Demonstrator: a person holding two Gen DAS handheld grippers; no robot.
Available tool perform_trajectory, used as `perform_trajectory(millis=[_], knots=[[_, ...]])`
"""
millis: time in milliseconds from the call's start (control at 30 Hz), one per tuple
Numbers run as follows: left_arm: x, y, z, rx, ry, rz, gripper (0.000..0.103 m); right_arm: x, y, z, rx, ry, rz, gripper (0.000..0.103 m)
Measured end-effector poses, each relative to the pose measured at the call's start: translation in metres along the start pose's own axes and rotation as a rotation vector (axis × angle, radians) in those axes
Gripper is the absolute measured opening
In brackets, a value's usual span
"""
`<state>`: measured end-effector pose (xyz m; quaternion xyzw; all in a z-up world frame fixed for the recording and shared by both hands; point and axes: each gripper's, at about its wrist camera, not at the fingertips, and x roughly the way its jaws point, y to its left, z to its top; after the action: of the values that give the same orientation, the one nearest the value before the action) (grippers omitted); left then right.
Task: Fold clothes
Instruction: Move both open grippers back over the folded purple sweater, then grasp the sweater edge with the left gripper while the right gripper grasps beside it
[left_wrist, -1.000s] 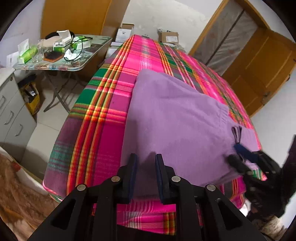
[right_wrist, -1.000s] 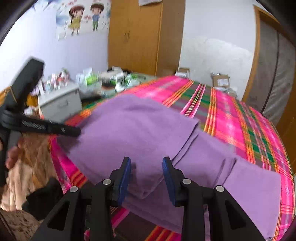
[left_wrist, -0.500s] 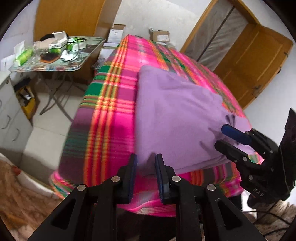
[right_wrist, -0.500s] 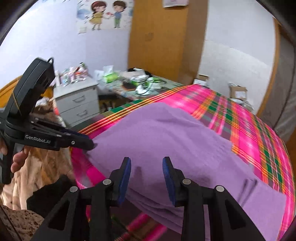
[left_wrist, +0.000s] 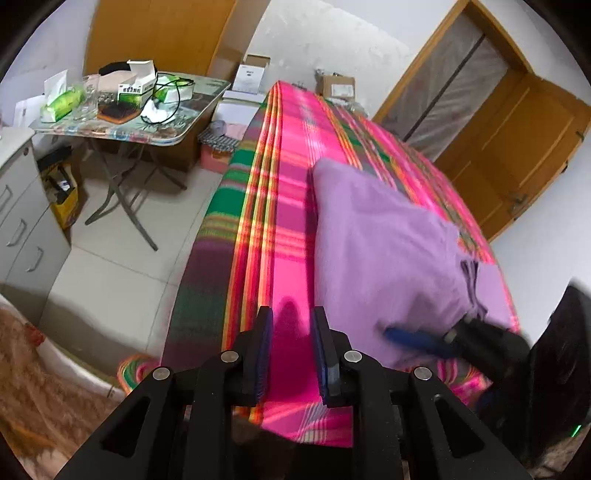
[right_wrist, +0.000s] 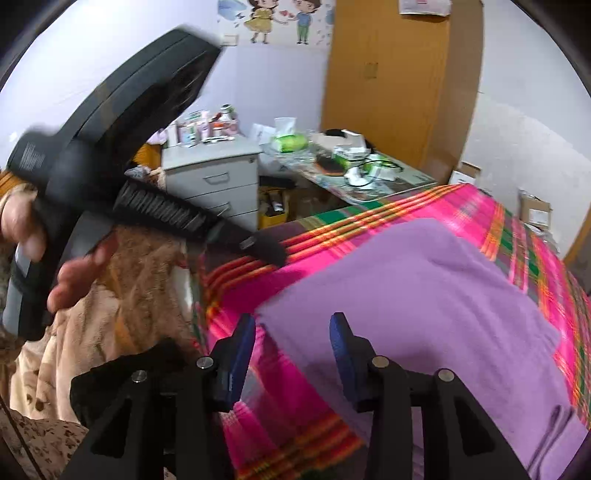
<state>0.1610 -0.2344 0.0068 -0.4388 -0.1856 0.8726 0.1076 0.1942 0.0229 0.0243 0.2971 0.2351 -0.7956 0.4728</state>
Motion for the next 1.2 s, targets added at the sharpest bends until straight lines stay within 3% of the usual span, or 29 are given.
perform_trajectory(millis=[33,133,300,633,833,1000,1200], knots=[[0.001,0.001,0.004,-0.005,-0.003,-0.014,0.023,0.003,0.003,0.000,-0.008,0.004,-0.008,0.043],[0.010,0.002,0.018,-0.013,0.004,0.016,0.038,0.014,0.006,0.001,-0.012,0.020,-0.036,0.044],[0.031,0.002,0.039,-0.021,0.052,-0.029,0.038,0.023,0.014,0.003,-0.028,0.029,-0.130,0.044],[0.070,-0.012,0.075,0.038,0.128,-0.079,0.039,0.019,-0.003,0.000,0.065,0.005,-0.075,0.038],[0.093,-0.021,0.101,0.075,0.160,-0.088,0.039,0.020,-0.003,0.000,0.059,-0.011,-0.084,0.021],[0.119,-0.032,0.119,0.095,0.217,-0.106,0.039,0.017,0.000,-0.001,0.035,-0.017,-0.083,0.016],[0.135,-0.029,0.135,0.040,0.234,-0.151,0.039,0.016,-0.006,-0.001,0.047,-0.026,-0.059,0.013]])
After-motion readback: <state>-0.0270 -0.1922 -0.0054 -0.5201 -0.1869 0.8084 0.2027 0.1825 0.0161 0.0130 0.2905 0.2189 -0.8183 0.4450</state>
